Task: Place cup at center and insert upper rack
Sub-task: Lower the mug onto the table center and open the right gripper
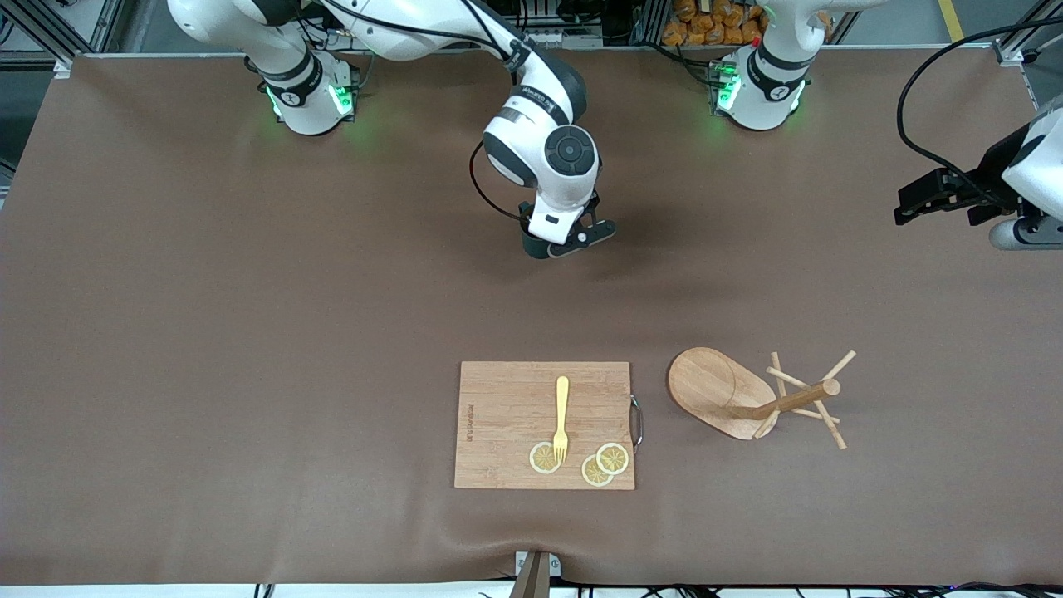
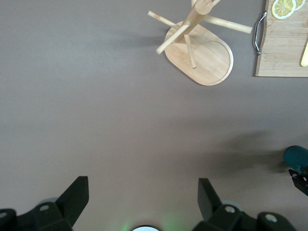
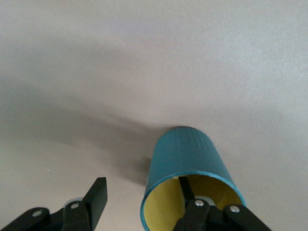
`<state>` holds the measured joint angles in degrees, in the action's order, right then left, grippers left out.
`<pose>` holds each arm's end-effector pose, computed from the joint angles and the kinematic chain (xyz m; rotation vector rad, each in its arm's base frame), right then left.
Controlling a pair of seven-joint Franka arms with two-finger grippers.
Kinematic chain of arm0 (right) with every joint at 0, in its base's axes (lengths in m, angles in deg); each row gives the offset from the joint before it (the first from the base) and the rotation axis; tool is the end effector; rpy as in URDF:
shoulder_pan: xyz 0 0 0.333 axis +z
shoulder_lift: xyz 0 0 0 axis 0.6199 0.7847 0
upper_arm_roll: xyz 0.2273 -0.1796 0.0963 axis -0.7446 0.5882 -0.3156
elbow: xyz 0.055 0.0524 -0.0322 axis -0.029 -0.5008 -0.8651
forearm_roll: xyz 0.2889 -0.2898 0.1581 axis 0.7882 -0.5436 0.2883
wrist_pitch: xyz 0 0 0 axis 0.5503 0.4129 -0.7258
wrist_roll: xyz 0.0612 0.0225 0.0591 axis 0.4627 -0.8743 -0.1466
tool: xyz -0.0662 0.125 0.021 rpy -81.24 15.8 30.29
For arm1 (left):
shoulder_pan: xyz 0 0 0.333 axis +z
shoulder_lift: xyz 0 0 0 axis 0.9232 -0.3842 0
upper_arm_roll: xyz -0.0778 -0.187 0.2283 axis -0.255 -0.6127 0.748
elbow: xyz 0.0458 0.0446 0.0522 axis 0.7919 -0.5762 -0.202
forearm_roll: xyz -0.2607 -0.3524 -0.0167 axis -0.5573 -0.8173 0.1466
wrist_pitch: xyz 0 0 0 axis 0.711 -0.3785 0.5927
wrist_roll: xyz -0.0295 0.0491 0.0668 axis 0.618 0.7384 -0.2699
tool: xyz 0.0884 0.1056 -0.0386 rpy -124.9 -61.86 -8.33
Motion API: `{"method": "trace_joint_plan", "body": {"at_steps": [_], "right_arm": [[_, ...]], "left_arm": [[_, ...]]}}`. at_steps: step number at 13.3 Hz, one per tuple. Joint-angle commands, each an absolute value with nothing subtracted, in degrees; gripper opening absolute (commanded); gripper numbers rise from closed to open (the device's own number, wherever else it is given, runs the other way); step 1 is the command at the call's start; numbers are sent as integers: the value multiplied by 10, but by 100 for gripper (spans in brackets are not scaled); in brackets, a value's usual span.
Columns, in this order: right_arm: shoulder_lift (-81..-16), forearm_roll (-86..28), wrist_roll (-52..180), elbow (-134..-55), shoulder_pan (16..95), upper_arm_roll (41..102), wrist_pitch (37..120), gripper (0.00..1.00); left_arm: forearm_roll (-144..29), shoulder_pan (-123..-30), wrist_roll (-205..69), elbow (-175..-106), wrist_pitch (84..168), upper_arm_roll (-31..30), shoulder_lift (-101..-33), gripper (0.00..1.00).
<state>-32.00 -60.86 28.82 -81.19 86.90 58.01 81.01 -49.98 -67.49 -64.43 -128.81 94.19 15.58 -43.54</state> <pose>0.4077 0.6073 0.1907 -3.0242 -0.5918 0.2994 0.5991 -0.0267 0.5715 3.1171 0.0126 -0.1234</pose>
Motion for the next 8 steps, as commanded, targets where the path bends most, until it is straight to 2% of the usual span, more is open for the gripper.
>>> {"method": "trace_joint_plan", "body": {"at_steps": [1, 4, 5, 8], "right_arm": [[-336, -605, 292, -778, 848, 577, 743, 85], [-368, -604, 304, -711, 816, 577, 603, 93], [-396, -605, 307, -710, 796, 578, 586, 100], [-493, -605, 359, -713, 690, 580, 556, 100]], "left_arm": [[-498, -674, -664, -1289, 927, 150, -415, 100], [-498, -678, -680, -1291, 915, 146, -404, 100], [-499, -676, -687, -1291, 910, 138, -403, 100], [-499, -676, -747, -1291, 905, 105, -396, 100]]}}
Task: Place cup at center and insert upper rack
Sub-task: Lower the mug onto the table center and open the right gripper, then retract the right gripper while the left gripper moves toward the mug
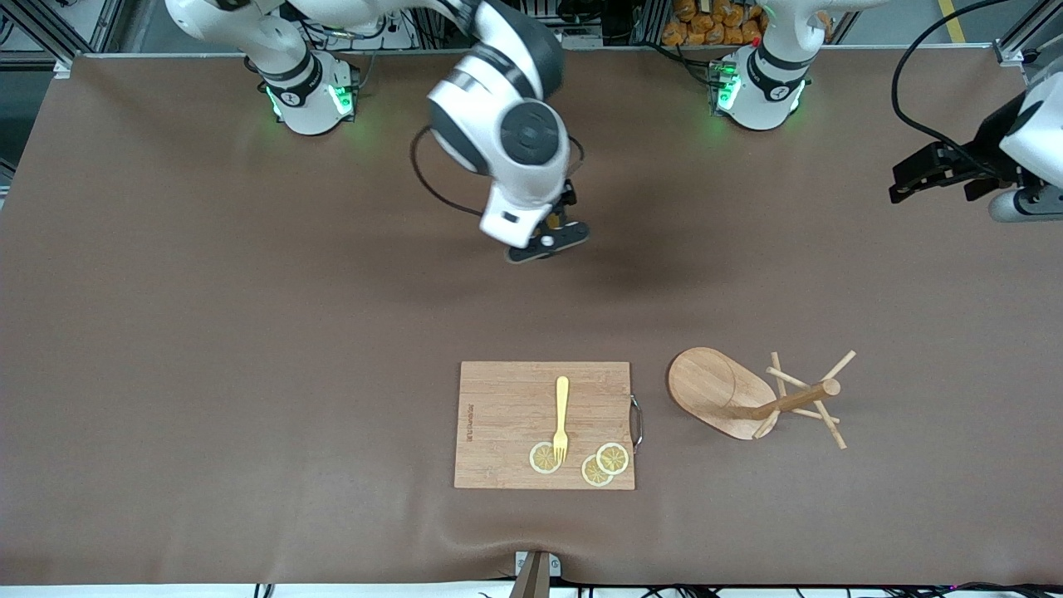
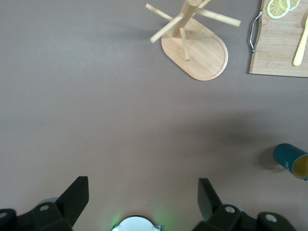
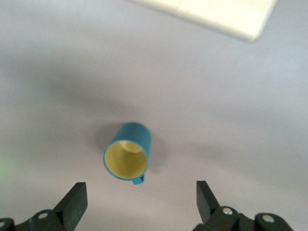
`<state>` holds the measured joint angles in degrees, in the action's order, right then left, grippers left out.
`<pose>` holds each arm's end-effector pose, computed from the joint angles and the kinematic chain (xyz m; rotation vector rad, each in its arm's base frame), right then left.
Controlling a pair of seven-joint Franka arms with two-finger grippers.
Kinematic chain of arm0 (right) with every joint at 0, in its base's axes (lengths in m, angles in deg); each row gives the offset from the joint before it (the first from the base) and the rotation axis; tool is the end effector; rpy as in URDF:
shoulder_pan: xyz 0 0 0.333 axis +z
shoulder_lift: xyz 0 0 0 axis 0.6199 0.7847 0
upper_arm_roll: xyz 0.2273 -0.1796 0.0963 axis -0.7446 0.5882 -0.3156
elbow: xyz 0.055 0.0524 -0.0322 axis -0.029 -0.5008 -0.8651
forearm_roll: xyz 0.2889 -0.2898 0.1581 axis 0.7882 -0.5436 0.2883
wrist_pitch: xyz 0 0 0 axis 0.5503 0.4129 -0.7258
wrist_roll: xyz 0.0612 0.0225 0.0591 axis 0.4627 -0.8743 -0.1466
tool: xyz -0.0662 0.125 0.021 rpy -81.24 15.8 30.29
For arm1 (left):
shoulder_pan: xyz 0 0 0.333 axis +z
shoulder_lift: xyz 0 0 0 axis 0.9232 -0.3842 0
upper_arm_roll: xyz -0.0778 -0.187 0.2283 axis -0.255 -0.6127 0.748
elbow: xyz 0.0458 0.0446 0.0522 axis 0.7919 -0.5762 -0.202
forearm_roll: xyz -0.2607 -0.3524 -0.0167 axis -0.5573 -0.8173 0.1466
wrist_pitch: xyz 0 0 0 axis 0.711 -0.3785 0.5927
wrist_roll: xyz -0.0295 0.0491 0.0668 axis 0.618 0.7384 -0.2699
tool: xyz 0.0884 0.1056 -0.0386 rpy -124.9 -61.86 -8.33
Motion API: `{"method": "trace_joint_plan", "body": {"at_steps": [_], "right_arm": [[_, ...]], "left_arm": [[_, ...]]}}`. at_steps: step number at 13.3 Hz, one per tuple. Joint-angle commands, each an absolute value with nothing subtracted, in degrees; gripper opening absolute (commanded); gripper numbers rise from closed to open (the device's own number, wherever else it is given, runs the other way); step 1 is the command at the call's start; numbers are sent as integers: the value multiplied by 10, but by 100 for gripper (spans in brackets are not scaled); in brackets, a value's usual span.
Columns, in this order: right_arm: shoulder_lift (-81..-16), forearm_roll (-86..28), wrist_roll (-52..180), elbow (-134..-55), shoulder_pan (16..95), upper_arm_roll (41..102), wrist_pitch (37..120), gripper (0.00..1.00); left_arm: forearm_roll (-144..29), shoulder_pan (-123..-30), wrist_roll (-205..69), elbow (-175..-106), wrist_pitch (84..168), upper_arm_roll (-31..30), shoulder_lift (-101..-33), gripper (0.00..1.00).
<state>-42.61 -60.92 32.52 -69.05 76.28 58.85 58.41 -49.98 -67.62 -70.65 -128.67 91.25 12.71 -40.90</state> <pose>0.5196 0.5129 0.4029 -3.0381 -0.4580 0.2692 0.5779 -0.0569 0.5959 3.1245 0.0987 -0.1301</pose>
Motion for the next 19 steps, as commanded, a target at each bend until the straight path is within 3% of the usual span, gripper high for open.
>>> {"method": "trace_joint_plan", "body": {"at_steps": [1, 7, 11, 14, 19], "right_arm": [[-519, -606, 380, -712, 658, 582, 533, 100], [-617, -615, 434, -719, 452, 602, 497, 100], [-646, -628, 566, -748, 394, 661, 495, 100], [-662, -693, 572, -774, 377, 661, 500, 100], [-695, -702, 609, -845, 362, 660, 561, 100]], "left_arm": [[-499, -676, -770, -1290, 905, 92, -396, 100], [-497, -680, -886, -1286, 914, 16, -403, 100], [-485, -681, -1011, -1286, 930, -52, -404, 100], [-461, -682, -1159, -1286, 947, -120, -410, 100], [-392, -685, -1338, -1289, 957, -244, -429, 100]]}}
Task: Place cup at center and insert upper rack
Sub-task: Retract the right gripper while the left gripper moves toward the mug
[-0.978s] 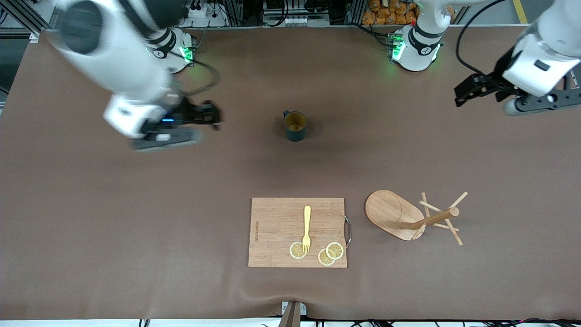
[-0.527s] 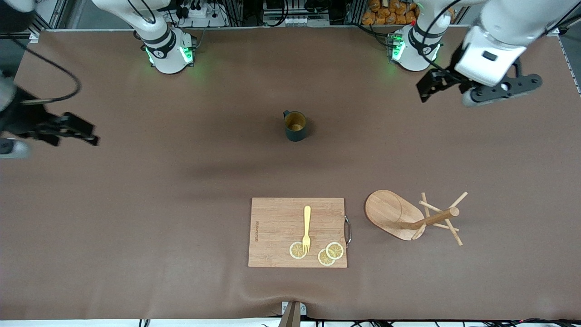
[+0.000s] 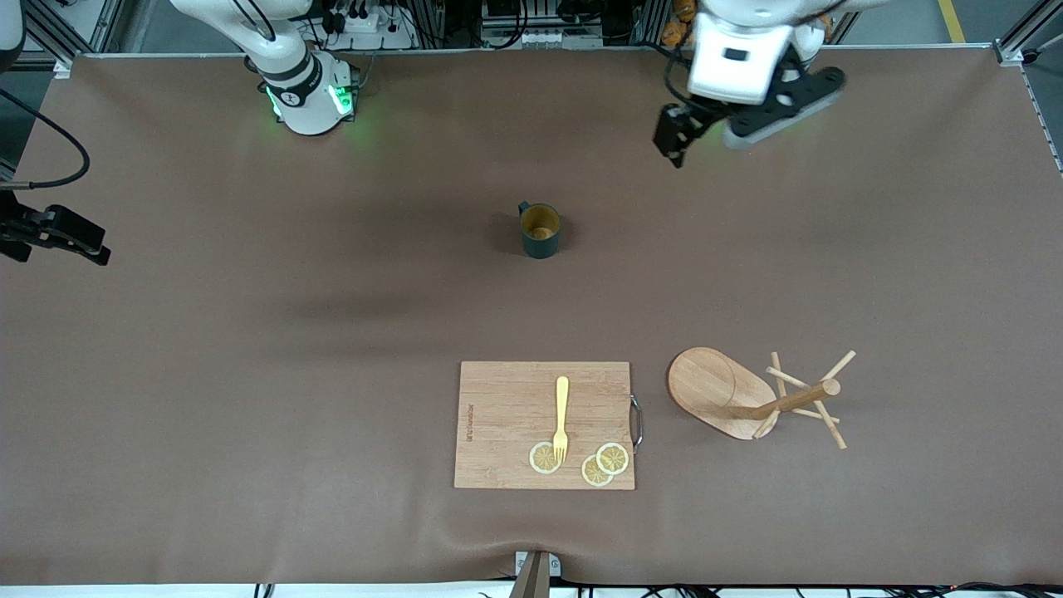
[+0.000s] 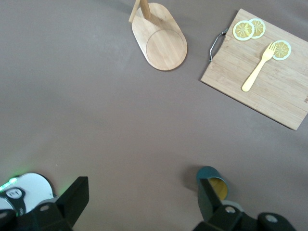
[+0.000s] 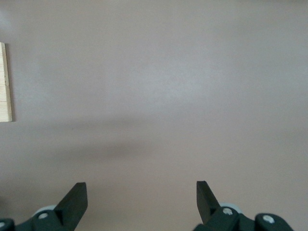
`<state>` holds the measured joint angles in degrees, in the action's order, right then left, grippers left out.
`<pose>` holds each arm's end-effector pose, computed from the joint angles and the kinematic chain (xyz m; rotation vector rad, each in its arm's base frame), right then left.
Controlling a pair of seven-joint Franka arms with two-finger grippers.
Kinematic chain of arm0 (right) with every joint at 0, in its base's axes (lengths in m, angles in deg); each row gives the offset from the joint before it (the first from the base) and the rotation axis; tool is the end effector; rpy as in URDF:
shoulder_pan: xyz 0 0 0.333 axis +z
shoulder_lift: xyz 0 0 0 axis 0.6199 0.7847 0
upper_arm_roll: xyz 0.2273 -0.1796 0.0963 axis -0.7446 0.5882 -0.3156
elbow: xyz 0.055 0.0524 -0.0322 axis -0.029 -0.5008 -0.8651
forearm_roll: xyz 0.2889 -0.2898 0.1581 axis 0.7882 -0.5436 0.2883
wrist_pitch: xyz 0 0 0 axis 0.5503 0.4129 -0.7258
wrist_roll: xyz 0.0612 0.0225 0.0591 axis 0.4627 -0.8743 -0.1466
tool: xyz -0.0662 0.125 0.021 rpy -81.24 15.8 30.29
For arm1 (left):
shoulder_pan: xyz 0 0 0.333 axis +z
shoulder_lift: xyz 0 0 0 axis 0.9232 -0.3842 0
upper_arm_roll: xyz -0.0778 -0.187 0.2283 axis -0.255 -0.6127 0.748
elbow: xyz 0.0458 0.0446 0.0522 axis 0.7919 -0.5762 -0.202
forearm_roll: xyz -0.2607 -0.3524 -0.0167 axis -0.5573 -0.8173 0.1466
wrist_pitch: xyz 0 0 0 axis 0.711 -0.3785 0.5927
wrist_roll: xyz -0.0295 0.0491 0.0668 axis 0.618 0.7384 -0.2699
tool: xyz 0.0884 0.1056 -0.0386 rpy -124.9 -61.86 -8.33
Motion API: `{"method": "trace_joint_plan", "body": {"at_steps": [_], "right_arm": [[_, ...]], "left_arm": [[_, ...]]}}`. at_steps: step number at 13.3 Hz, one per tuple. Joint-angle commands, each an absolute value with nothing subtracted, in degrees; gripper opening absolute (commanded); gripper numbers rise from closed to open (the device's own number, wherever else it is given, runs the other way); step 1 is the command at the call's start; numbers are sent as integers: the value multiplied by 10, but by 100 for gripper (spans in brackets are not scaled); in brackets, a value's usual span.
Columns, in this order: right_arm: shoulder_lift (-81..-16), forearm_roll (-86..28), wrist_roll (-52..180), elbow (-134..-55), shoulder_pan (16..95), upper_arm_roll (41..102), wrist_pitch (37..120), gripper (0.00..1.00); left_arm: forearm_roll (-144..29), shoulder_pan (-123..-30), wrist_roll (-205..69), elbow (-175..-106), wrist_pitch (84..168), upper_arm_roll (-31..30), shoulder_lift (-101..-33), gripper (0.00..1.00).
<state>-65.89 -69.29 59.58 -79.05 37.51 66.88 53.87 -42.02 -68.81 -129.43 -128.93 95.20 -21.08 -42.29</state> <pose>0.6343 -0.0289 0.5819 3.0823 -0.0307 0.0595 0.4675 -0.3704 0.5873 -2.9568 -0.7335 -0.0977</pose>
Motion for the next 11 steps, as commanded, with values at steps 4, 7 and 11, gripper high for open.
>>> {"method": "trace_joint_plan", "body": {"at_steps": [4, 7, 11], "right_arm": [[-698, -701, 611, -850, 359, 660, 554, 100], [-698, -701, 611, -853, 355, 660, 547, 100], [-698, -686, 607, -852, 358, 656, 545, 100]], "left_arm": [[-314, -755, -1465, -1291, 957, -295, -491, 100], [-238, -845, -1585, -1291, 957, -295, -554, 100], [-156, -946, -1749, -1291, 957, -292, -641, 100]]}}
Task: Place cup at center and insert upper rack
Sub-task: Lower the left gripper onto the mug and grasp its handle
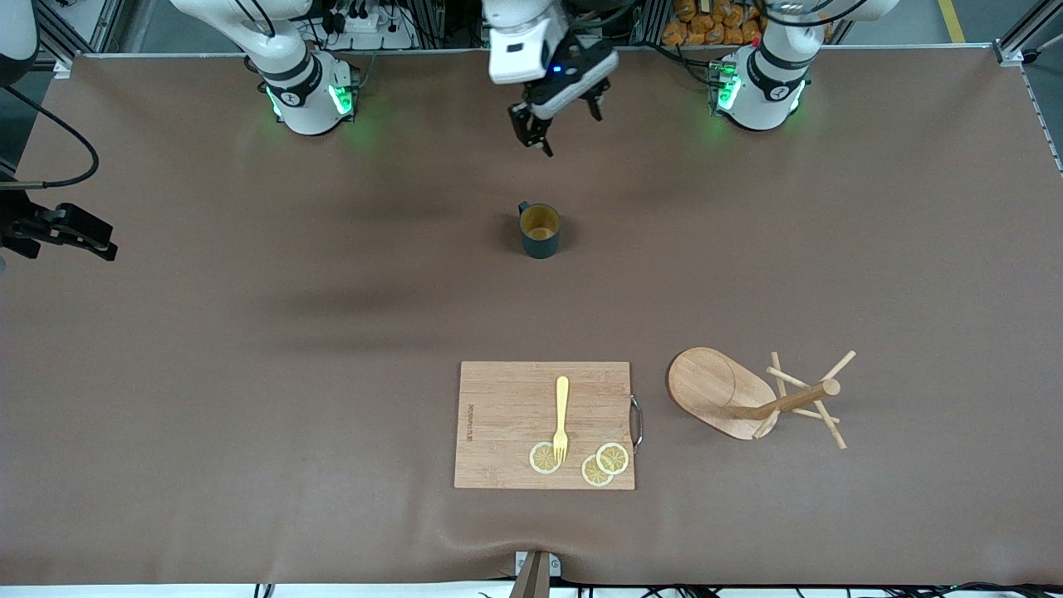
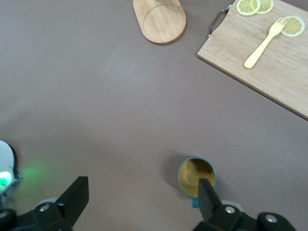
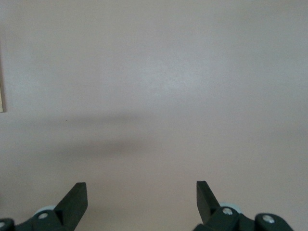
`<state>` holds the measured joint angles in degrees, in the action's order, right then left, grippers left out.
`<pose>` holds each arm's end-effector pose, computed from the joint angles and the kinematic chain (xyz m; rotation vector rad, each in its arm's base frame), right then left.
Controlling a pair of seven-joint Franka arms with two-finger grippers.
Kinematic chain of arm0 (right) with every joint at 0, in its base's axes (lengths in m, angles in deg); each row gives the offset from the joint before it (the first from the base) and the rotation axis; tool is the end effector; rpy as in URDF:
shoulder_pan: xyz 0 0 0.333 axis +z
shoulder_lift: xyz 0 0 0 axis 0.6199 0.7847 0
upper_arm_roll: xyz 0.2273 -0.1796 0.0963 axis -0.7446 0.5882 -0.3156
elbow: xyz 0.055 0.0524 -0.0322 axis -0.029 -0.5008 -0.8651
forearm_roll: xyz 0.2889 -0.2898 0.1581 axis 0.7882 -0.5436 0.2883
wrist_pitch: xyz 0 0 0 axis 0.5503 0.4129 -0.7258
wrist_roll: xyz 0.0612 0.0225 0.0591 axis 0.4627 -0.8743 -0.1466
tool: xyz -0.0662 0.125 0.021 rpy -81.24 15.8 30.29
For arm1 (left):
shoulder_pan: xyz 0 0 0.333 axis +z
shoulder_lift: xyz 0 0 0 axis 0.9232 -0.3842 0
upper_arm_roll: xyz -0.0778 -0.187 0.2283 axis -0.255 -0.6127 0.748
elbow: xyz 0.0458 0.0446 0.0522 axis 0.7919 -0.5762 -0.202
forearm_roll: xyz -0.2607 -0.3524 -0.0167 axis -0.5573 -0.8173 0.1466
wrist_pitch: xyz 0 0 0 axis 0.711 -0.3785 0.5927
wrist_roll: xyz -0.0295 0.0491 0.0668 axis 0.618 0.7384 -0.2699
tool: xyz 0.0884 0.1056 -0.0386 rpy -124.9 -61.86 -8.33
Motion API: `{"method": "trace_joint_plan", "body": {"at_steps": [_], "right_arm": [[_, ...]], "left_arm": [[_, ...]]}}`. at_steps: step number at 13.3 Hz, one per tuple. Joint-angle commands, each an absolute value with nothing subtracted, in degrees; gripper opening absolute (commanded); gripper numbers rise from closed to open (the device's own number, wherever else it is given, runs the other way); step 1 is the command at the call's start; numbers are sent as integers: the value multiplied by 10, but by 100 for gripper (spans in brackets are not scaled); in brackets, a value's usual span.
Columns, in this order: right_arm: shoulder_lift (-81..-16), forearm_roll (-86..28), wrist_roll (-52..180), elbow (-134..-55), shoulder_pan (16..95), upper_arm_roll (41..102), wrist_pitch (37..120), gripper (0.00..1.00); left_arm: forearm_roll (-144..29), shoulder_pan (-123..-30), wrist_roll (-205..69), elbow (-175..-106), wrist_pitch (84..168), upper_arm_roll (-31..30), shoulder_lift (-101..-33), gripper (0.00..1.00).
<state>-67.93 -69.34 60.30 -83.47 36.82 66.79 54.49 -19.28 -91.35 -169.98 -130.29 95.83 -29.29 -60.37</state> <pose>0.6225 -0.0354 0.5650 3.0835 -0.0253 0.0111 0.3184 -0.5627 0.4382 -2.7248 -0.8551 -0.3901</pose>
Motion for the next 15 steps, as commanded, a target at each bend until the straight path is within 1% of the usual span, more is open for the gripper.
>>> {"method": "trace_joint_plan", "body": {"at_steps": [1, 2, 3, 4, 5, 7, 10, 11, 15], "right_arm": [[-698, -663, 605, -853, 356, 656, 538, 100], [-698, -636, 606, -853, 355, 656, 534, 100], [-698, -632, 607, -853, 356, 656, 524, 100], [-699, -631, 605, -852, 356, 656, 497, 100], [-699, -630, 604, -851, 358, 656, 475, 100], [-698, -629, 607, -848, 355, 656, 472, 100], [-698, -630, 605, -846, 356, 656, 468, 100], [-698, -631, 605, -846, 355, 656, 469, 100], [-698, -641, 611, -845, 346, 658, 469, 100]], "left_arm": [[-138, -973, -1764, -1291, 956, -292, -664, 100], [-114, -1004, -1785, -1293, 954, -289, -685, 100], [-91, -1023, -1814, -1293, 952, -289, -710, 100], [-74, -1038, -1853, -1295, 951, -288, -731, 100], [-52, -1055, -1898, -1295, 951, -279, -757, 100], [-16, -1109, -1966, -1295, 950, -245, -796, 100], [-11, -1209, -2022, -1295, 950, -146, -817, 100], [-11, -1230, -2032, -1293, 950, -124, -824, 100], [38, -1260, -2075, -1289, 953, -115, -863, 100]]}}
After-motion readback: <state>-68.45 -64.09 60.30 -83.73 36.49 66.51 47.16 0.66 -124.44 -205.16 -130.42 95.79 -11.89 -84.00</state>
